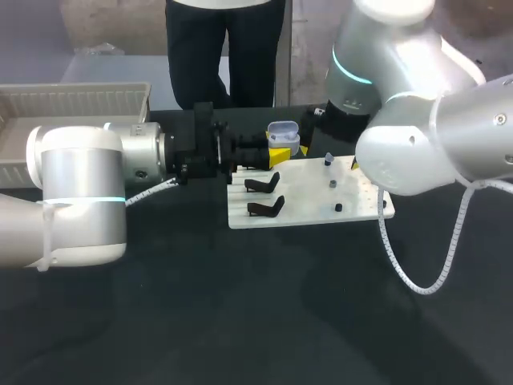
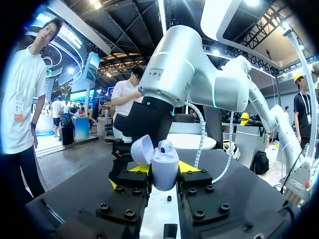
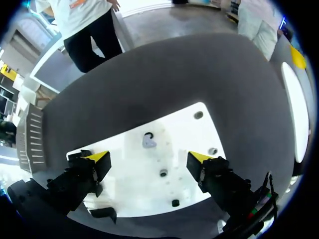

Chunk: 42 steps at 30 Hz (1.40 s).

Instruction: Pick up each earbud case from the left stands, insert the matching earbuds, close the lid, and place the case in the box.

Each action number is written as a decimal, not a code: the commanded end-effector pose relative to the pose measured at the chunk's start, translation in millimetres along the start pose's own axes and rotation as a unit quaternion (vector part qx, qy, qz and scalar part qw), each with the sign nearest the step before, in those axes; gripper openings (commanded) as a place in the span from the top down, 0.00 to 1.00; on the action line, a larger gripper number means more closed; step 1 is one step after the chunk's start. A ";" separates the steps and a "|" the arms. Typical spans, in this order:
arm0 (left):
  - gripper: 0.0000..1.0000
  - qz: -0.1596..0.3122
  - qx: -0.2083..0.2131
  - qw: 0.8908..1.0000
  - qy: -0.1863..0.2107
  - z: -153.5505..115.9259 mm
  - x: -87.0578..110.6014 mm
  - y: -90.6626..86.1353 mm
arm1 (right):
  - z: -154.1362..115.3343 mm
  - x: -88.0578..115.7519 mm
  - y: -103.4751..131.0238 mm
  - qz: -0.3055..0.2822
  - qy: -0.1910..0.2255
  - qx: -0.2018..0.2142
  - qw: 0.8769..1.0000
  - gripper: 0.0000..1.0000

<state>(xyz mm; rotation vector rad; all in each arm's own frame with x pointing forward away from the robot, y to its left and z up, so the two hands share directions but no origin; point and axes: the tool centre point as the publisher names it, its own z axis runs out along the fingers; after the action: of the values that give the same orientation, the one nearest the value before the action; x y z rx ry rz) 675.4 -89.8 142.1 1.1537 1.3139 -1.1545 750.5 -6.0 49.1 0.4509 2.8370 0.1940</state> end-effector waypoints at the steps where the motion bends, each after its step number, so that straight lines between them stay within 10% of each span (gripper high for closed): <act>1: 1.00 0.003 -0.004 1.000 -0.003 0.6 1.5 -1.3 | 4.7 -1.0 -0.6 0.003 0.004 0.000 1.000 0.09; 3: 1.00 0.003 -0.004 1.000 -0.003 0.6 1.5 -1.3 | 5.1 -1.2 -0.9 0.004 0.006 0.001 1.000 0.13; 6: 1.00 0.003 -0.004 1.000 -0.003 0.6 1.5 -1.3 | 7.3 -3.4 -1.1 0.003 0.007 0.001 1.000 0.50; 42: 1.00 0.003 -0.004 1.000 -0.003 0.6 1.5 -1.3 | 24.2 -9.1 1.9 0.018 0.021 -0.001 1.000 0.58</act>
<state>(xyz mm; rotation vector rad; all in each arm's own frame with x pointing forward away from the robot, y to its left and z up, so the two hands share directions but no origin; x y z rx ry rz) 675.4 -89.8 142.1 1.1537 1.3139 -1.1545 762.9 -6.1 29.8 0.5008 2.8638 0.2164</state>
